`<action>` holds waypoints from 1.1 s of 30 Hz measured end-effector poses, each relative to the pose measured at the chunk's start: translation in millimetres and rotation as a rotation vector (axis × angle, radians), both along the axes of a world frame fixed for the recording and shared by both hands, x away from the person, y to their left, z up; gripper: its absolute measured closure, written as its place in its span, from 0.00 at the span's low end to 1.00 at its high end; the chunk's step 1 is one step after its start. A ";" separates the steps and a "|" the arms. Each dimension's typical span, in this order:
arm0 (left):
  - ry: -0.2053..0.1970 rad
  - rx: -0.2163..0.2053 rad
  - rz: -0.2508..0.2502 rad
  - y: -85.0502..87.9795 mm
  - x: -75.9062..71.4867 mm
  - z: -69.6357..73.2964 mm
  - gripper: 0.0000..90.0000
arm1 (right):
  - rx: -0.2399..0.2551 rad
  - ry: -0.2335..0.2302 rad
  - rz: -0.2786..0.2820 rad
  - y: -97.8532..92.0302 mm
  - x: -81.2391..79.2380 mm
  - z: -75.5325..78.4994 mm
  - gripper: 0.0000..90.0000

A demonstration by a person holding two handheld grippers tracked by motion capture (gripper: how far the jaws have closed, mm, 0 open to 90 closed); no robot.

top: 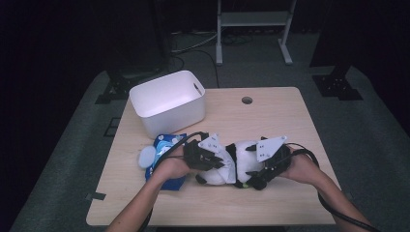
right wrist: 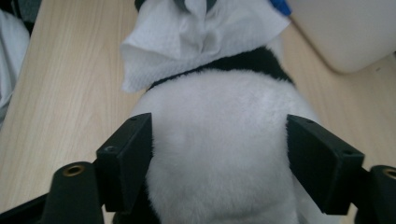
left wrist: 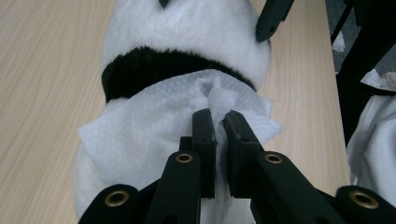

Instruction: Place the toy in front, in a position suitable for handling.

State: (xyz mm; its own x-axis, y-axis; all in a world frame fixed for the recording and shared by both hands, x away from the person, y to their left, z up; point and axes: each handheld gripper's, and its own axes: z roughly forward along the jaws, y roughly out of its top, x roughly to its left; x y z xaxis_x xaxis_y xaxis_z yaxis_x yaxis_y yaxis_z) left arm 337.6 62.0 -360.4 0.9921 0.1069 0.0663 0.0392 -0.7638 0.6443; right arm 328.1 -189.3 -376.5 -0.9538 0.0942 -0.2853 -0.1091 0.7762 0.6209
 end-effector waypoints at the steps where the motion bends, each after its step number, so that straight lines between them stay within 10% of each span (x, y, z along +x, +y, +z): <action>1: -0.001 0.003 -0.002 -0.6 0.0 -0.3 0.93 | -0.020 0.012 -0.002 1.5 1.2 -2.3 0.29; 17: 0.000 0.011 -0.002 -1.2 -1.1 -2.2 0.93 | -0.070 0.029 -0.084 9.5 4.9 -14.2 0.77; 33: -0.051 -0.049 -0.012 8.9 -8.7 27.5 0.93 | 0.074 0.267 -0.133 -12.0 28.6 19.8 0.85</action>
State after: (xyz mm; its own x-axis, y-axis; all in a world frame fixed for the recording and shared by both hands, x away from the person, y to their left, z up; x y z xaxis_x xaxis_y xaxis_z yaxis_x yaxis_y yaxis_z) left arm 328.9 70.9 -332.9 0.9888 0.0998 0.1113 -0.0030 -0.7315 0.6818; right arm 356.7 -201.2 -356.8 -0.9719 0.2348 -0.0143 0.1651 0.7241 0.6696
